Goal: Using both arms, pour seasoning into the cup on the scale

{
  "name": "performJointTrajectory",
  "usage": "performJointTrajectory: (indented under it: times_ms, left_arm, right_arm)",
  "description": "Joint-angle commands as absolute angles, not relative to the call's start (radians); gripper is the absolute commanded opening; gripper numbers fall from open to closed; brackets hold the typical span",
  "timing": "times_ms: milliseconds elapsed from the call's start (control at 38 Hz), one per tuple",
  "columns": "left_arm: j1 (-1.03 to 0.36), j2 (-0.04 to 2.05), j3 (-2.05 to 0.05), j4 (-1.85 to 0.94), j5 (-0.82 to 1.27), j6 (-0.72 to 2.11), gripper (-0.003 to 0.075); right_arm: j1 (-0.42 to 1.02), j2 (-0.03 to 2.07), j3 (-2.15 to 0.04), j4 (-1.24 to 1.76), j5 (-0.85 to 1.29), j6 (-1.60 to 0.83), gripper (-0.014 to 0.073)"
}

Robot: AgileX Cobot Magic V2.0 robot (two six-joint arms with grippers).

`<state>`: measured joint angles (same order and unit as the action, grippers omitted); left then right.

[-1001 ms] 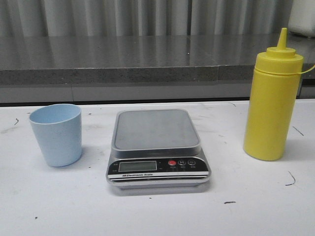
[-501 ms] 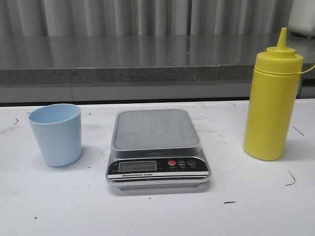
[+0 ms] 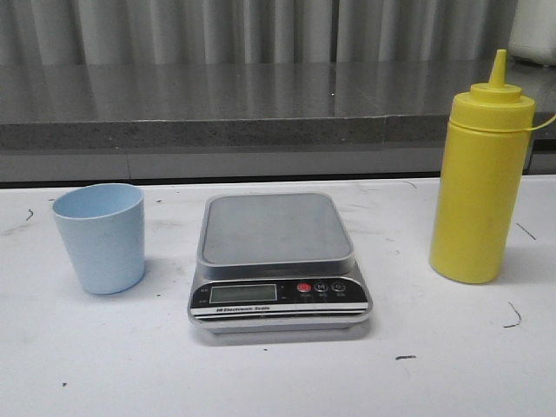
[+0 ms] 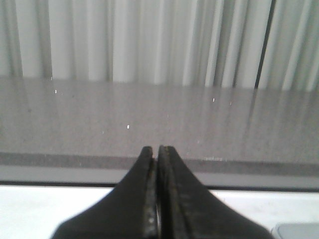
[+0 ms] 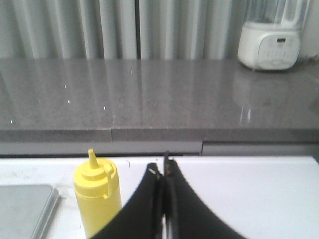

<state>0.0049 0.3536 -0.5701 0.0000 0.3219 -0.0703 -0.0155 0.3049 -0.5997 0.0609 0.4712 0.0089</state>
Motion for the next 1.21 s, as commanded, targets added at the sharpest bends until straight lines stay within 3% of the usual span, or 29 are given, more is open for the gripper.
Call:
performJointTrajectory:
  times_ms: [0,158,263,316,474,553,869,1185]
  left_arm:
    - [0.006,0.43,-0.642,0.0,0.338,-0.062,-0.002]
    - [0.006,0.448,-0.635,-0.005,0.343,-0.062,-0.0017]
    - [0.006,0.448,-0.624,-0.005,0.353,-0.062,0.0064]
    - [0.006,0.448,-0.621,-0.005,0.356,-0.062,0.0148]
    - [0.006,0.448,-0.615,-0.005,0.365,-0.062,0.0541]
    - [0.006,0.448,-0.615,-0.023,0.365,-0.062,0.0624]
    - [-0.014,0.609,-0.64,-0.163,0.344,0.022,0.0617]
    - [-0.252,0.948,-0.811,-0.221,0.443,0.122,0.0616]
  right_arm:
    - [-0.02,0.393,-0.657,0.063,0.449,0.0,-0.0111]
    - [-0.016,0.411,-0.654,0.063,0.45,0.0,-0.0077]
    - [-0.016,0.411,-0.654,0.063,0.448,0.0,0.0073]
    - [-0.016,0.411,-0.654,0.063,0.448,0.0,0.0179]
    - [-0.016,0.411,-0.654,0.063,0.456,0.0,0.0531]
    - [-0.016,0.411,-0.654,0.065,0.464,0.0,0.0601]
    - [-0.016,0.411,-0.651,0.065,0.479,0.0,0.0602]
    - [-0.016,0.411,-0.651,0.065,0.485,0.0,0.0602]
